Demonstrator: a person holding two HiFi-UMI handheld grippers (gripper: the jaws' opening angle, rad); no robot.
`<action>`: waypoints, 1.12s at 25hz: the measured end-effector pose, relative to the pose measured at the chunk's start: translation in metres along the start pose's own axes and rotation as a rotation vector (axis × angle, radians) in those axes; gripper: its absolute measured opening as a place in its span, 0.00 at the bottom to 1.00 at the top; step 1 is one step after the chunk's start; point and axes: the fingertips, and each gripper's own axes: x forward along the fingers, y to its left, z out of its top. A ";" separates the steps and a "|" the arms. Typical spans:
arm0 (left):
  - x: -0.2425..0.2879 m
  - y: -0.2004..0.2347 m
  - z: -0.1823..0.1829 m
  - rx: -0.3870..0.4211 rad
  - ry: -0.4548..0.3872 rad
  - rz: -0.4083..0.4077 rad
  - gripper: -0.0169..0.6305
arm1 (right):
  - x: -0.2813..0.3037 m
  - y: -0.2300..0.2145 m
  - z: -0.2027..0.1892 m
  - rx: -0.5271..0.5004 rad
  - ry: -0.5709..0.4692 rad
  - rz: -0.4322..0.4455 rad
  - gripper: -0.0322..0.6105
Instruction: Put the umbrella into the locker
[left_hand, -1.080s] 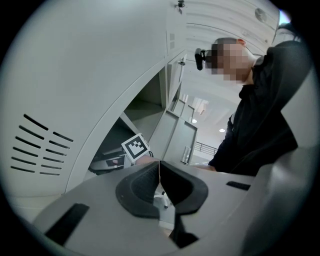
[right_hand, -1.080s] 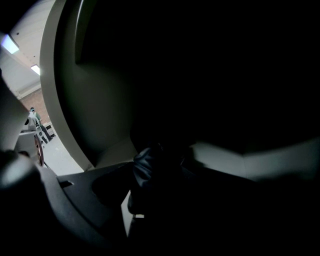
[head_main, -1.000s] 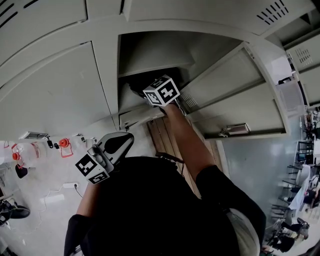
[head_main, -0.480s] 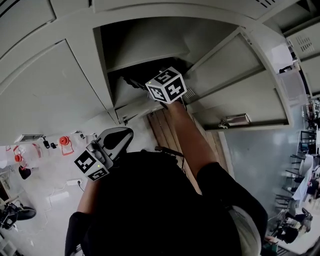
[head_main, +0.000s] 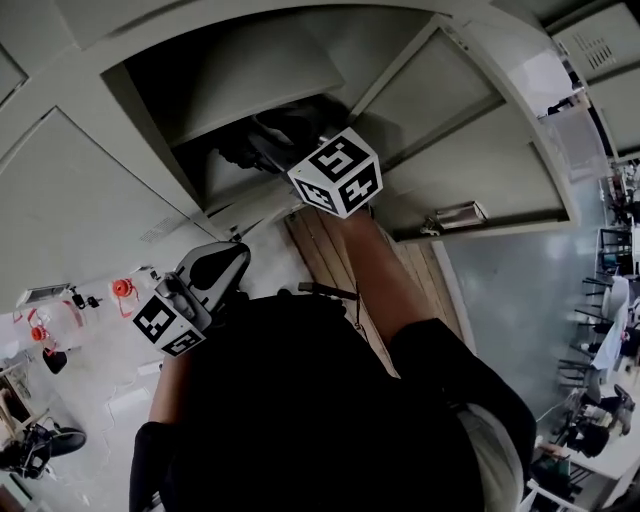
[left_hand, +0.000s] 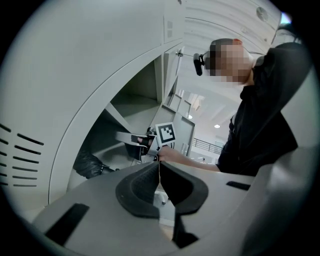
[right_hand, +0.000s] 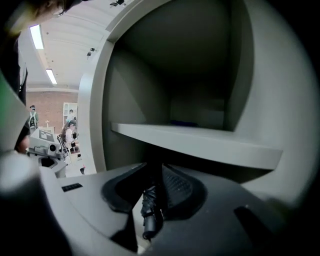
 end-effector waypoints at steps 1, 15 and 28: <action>0.000 0.000 0.001 0.004 0.002 0.003 0.05 | -0.005 0.003 0.002 -0.006 -0.009 0.000 0.19; 0.020 -0.019 0.003 0.021 0.015 0.017 0.05 | -0.083 0.031 0.001 0.032 -0.131 0.016 0.08; 0.047 -0.070 -0.011 0.038 0.003 0.024 0.05 | -0.163 0.089 -0.048 0.120 -0.198 0.160 0.07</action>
